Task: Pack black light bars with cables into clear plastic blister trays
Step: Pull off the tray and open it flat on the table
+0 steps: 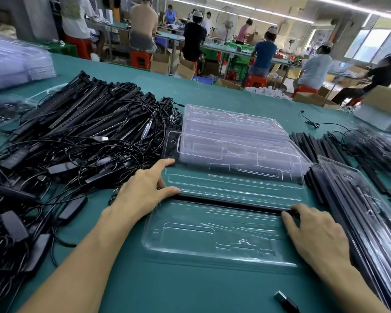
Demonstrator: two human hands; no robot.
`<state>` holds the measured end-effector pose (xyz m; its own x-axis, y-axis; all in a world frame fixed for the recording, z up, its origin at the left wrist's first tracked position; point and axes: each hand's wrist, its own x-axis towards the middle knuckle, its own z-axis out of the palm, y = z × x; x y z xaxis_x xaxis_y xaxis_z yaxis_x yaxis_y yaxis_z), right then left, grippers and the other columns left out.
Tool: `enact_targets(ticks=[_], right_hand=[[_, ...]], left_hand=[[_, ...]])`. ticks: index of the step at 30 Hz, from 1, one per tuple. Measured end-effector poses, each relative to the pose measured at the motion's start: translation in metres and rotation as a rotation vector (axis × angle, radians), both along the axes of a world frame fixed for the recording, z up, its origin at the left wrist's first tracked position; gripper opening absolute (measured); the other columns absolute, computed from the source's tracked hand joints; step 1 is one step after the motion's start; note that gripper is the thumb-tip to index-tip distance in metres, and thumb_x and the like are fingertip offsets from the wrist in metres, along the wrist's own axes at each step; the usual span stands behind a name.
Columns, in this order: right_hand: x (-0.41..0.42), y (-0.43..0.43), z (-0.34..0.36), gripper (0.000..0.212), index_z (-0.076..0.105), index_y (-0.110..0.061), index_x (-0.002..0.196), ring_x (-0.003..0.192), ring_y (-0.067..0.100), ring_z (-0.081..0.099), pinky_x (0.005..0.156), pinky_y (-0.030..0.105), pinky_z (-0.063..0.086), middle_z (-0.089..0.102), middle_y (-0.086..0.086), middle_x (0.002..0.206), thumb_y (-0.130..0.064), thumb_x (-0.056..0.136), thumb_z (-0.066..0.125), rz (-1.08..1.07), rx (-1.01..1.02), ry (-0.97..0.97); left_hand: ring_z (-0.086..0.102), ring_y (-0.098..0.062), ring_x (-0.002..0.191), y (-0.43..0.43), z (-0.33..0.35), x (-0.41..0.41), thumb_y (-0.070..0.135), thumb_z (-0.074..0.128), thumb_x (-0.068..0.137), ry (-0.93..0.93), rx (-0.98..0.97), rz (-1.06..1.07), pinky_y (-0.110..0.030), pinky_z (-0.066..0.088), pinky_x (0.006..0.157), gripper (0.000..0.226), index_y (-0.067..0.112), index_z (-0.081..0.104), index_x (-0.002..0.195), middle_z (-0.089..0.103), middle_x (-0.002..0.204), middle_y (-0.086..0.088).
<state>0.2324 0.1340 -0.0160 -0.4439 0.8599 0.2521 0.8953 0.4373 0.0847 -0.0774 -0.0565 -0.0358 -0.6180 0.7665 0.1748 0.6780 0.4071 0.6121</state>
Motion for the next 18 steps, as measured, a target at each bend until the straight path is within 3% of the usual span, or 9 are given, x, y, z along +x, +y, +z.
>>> enact_targets(ticks=[2, 5, 9, 13, 16, 18], right_hand=[[-0.003, -0.003, 0.000, 0.037, 0.062, -0.020, 0.112, 0.099, 0.029, 0.059, 0.079, 0.040, 0.048, 0.064, 0.004, 0.109, -0.048, 0.094, 0.047, 0.012, 0.027, -0.011], [-0.010, -0.009, -0.004, 0.034, 0.067, -0.014, 0.113, 0.109, 0.033, 0.057, 0.089, 0.046, 0.048, 0.062, 0.010, 0.121, -0.037, 0.087, 0.065, 0.229, 0.042, 0.160], [-0.017, -0.014, -0.012, 0.035, 0.062, -0.031, 0.124, 0.124, 0.017, 0.045, 0.107, 0.035, 0.034, 0.050, -0.004, 0.130, -0.044, 0.091, 0.057, 0.453, -0.196, 0.212], [-0.016, -0.010, -0.013, 0.040, 0.056, -0.037, 0.130, 0.126, 0.010, 0.038, 0.106, 0.026, 0.027, 0.043, -0.013, 0.131, -0.048, 0.092, 0.052, 0.472, -0.262, 0.239], [-0.016, -0.012, -0.013, 0.045, 0.054, -0.033, 0.134, 0.125, 0.007, 0.039, 0.105, 0.025, 0.027, 0.045, -0.016, 0.129, -0.050, 0.092, 0.052, 0.460, -0.242, 0.230], [-0.017, -0.013, -0.012, 0.054, 0.051, -0.030, 0.138, 0.124, 0.006, 0.041, 0.105, 0.026, 0.028, 0.045, -0.018, 0.126, -0.055, 0.090, 0.048, 0.453, -0.243, 0.228]], left_hand=[[0.061, -0.006, 0.077, 0.002, -0.002, 0.001, 0.058, 0.076, 0.075, -0.030, 0.045, 0.024, -0.040, 0.055, 0.082, 0.075, 0.057, 0.032, 0.135, 0.064, 0.089, 0.020], [0.063, -0.014, 0.075, 0.003, -0.003, 0.003, 0.050, 0.082, 0.072, -0.020, 0.153, 0.049, -0.042, 0.056, 0.084, 0.075, 0.049, 0.040, 0.134, 0.064, 0.105, 0.010], [0.064, -0.011, 0.075, 0.003, 0.000, 0.007, 0.045, 0.083, 0.073, -0.009, 0.180, 0.074, -0.041, 0.058, 0.079, 0.065, 0.035, 0.052, 0.129, 0.061, 0.110, 0.008], [0.060, -0.011, 0.086, 0.001, 0.005, 0.009, 0.050, 0.073, 0.081, 0.302, 0.122, 0.188, -0.029, 0.045, 0.064, 0.037, 0.031, 0.063, 0.111, 0.063, 0.101, 0.011], [0.058, -0.019, 0.091, 0.003, 0.016, 0.005, 0.043, 0.069, 0.087, 0.323, 0.247, 0.308, -0.030, 0.042, 0.064, 0.021, 0.026, 0.069, 0.098, 0.066, 0.093, 0.006], [0.056, -0.025, 0.095, 0.007, 0.028, -0.006, 0.036, 0.068, 0.089, 0.322, 0.279, 0.406, -0.036, 0.046, 0.072, 0.015, 0.024, 0.069, 0.099, 0.067, 0.100, 0.000]])
